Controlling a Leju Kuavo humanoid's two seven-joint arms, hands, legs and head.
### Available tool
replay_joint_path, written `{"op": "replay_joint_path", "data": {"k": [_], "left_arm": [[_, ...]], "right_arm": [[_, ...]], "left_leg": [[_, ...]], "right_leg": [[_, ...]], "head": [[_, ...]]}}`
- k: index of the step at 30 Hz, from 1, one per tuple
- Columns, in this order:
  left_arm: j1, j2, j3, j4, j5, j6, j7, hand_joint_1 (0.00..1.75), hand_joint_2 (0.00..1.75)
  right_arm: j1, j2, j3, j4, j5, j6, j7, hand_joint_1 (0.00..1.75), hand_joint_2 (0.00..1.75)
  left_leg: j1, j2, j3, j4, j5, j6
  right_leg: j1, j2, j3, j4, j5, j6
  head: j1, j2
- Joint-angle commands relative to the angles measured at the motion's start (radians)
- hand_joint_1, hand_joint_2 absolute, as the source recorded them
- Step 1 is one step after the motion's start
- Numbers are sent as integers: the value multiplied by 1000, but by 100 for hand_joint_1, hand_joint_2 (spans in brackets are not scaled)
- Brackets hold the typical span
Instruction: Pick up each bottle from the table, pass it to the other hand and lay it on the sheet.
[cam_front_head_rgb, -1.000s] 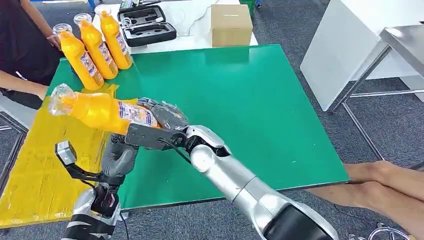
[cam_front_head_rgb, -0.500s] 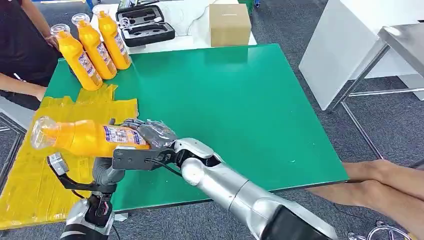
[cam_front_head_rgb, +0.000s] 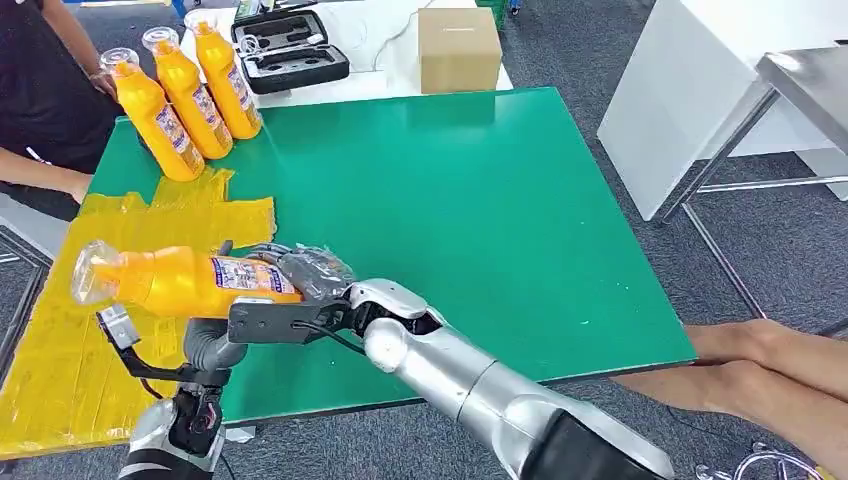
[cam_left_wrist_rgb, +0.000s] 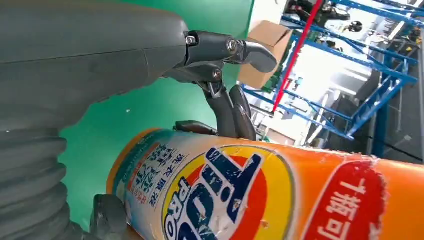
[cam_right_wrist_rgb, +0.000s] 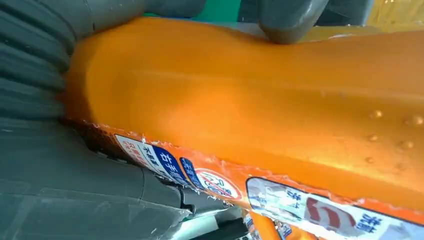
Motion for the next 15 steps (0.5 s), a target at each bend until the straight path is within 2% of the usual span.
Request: {"op": "replay_joint_path", "data": {"k": [1, 2, 3, 4, 6, 7, 11, 12, 15], "left_arm": [[-163, -50, 19, 27, -3, 18, 13, 0, 175], [-162, -52, 21, 23, -5, 21, 11, 0, 175], [-154, -56, 29, -7, -34, 41, -9, 0, 175], [-153, -57, 30, -10, -38, 44, -12, 0, 175], [-142, -58, 43, -52, -55, 60, -23, 0, 175], [-133, -59, 53, -75, -57, 64, -22, 0, 175], [-113, -61, 59, -92, -59, 65, -8, 0, 175], [-109, -60, 56, -92, -59, 62, -10, 0, 175], [-98, -57, 53, -96, -61, 60, -16, 0, 175]], "right_arm": [[108, 28, 131, 87, 24, 25, -29, 175, 175], [110, 29, 125, 92, 28, 23, -31, 175, 175], [89, 2, 49, 81, 86, -47, -12, 175, 175], [84, -2, 40, 77, 89, -58, -7, 175, 175], [43, -63, -75, 13, 102, -150, 25, 175, 175], [19, -106, -166, -45, 98, -163, 31, 175, 175], [-45, -194, -427, -177, 89, -124, 35, 175, 175], [-51, -204, -460, -196, 91, -113, 29, 175, 175], [-38, -223, -509, -250, 93, -96, 27, 175, 175]], "left_leg": [[2, -9, 5, -1, -2, -1], [2, -10, 6, -1, -2, -1], [1, -8, 4, -1, -1, -1], [1, -7, 3, -1, -1, 0], [2, -10, 7, 1, -3, -1], [2, -9, 3, 1, -2, 0], [1, -9, 1, 2, 0, 0], [1, -12, 2, 4, -2, 1], [0, -7, 0, 1, 1, 2]], "right_leg": [[2, -9, 8, -1, -4, -1], [2, -10, 10, -1, -5, -1], [2, -8, 7, -1, -3, -1], [2, -7, 5, -1, -3, -1], [2, -12, 10, 0, -6, -1], [2, -11, 7, 0, -4, -1], [1, -10, 4, 1, -3, 0], [1, -12, 7, 3, -5, 0], [0, -6, 4, 1, 0, 2]], "head": [[0, 0], [0, 0], [0, 0], [0, 0], [0, 0], [-1, 0], [0, 0], [0, 0], [0, 0]]}}
